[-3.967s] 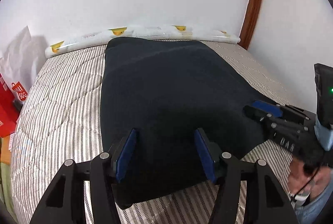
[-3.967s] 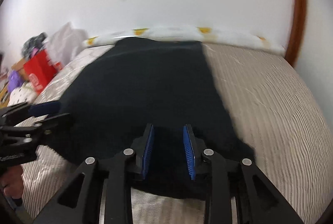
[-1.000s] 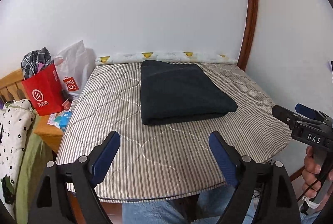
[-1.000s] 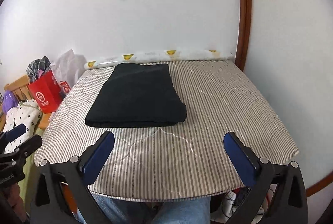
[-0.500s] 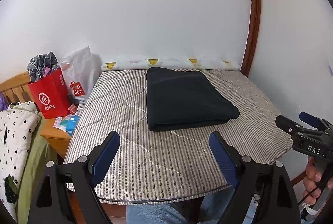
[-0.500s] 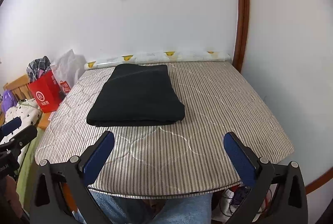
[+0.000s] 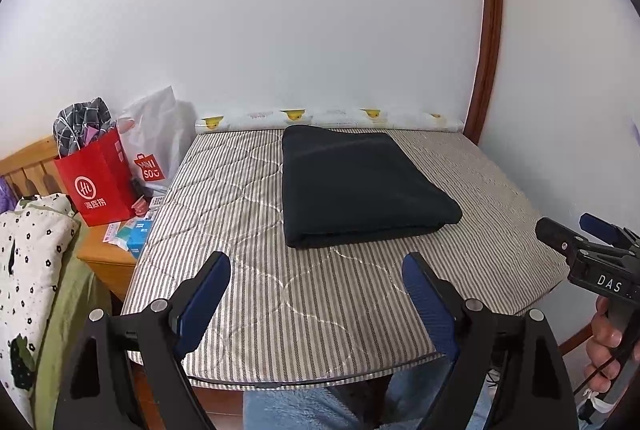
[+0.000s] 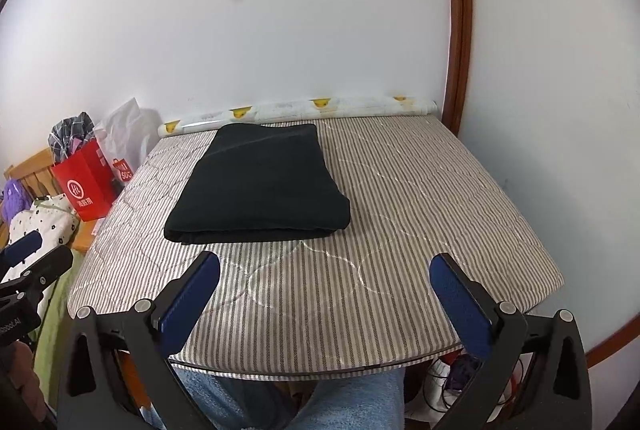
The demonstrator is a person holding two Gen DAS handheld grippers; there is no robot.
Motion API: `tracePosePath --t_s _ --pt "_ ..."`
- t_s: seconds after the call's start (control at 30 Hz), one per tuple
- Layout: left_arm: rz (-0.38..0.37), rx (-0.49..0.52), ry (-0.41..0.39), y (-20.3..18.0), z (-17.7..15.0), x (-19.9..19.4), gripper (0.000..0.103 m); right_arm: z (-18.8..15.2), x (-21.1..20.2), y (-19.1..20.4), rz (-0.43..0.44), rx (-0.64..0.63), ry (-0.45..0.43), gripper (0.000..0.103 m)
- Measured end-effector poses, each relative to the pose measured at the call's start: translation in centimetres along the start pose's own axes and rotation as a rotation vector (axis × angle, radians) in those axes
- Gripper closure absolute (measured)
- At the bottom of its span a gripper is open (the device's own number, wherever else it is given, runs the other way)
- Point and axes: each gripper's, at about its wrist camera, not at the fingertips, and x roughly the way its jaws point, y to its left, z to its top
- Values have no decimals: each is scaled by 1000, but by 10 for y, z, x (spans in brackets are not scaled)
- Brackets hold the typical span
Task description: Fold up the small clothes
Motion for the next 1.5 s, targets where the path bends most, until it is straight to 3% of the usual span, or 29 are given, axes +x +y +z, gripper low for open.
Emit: tracePosePath --t_s 1.5 --pt "1 -3 11 12 -3 4 16 -1 0 0 -12 -12 5 0"
